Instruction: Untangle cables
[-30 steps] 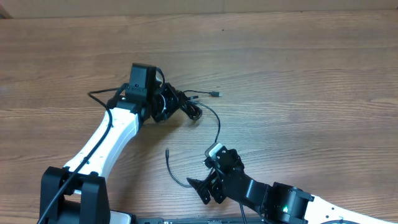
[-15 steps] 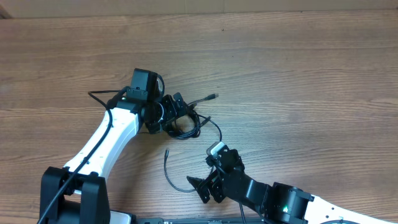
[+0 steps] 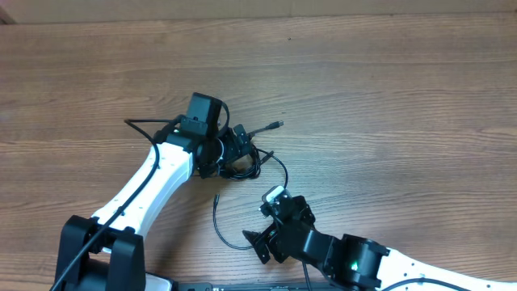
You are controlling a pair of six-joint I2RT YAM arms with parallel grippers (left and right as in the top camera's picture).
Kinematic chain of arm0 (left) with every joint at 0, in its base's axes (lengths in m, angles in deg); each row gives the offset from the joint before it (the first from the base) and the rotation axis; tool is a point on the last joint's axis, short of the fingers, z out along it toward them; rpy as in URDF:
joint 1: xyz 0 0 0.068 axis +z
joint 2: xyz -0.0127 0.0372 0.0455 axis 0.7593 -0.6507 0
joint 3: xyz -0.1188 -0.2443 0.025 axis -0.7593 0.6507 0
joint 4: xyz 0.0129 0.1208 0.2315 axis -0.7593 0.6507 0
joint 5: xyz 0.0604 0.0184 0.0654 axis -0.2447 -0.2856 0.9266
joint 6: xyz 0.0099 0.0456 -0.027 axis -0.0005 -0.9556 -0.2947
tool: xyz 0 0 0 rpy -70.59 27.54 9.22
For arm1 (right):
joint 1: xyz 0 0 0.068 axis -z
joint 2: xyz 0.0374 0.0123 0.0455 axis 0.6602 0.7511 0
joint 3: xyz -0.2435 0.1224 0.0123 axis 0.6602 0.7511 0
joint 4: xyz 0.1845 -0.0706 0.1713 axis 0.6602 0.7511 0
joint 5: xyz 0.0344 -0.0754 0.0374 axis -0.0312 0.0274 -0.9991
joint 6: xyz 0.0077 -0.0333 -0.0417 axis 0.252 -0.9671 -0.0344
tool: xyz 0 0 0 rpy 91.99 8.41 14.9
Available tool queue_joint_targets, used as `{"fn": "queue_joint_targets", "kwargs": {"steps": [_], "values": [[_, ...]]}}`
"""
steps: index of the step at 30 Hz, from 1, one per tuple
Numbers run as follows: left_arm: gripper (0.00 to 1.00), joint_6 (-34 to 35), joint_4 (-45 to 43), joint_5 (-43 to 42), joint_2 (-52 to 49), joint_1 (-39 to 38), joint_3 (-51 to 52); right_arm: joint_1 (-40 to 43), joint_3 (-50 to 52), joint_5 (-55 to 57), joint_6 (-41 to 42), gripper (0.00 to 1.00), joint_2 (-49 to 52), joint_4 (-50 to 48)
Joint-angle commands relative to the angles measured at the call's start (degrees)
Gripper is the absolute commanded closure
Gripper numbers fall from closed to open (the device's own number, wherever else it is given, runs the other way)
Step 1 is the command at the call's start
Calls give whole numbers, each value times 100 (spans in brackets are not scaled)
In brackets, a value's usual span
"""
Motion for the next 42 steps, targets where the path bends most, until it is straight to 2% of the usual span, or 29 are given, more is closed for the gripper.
{"fn": "queue_joint_targets", "kwargs": {"steps": [1, 6, 11, 16, 19, 24, 26, 27, 28, 31, 35, 39, 42], "values": [[8, 570, 199, 654, 39, -72, -44, -22, -39, 52, 44, 0, 109, -129], [9, 1526, 752, 1119, 39, -68, -44, -22, -39, 50, 44, 0, 109, -122], [7, 1998, 870, 1128, 39, -72, 9, -22, -39, 50, 42, 0, 109, -122], [24, 2426, 776, 1132, 39, -72, 221, -22, -39, 50, 42, 0, 109, -116], [32, 2507, 636, 1106, 39, -72, 389, -22, -39, 50, 39, 0, 109, -125], [32, 2566, 260, 944, 39, -74, 695, -22, -39, 50, 42, 0, 109, -144], [29, 2568, 151, 922, 39, -76, 782, -22, -39, 50, 39, 0, 109, -136], [22, 2573, 20, 916, 39, -76, 857, -22, -39, 50, 42, 0, 109, -136], [22, 2573, -59, 909, 39, -81, 890, -22, -39, 48, 42, 0, 109, -140], [27, 2581, -433, 927, 39, -122, 1008, -22, -39, 50, 39, 0, 109, -138], [28, 2579, -789, 973, 39, -249, 1097, -22, -39, 48, 42, 0, 109, -142], [28, 2577, -866, 1305, 39, -446, 1108, -22, -39, 48, 42, 0, 109, -116], [32, 2579, -868, 1596, 39, -601, 1110, -22, -39, 48, 42, 0, 109, -136]]}}
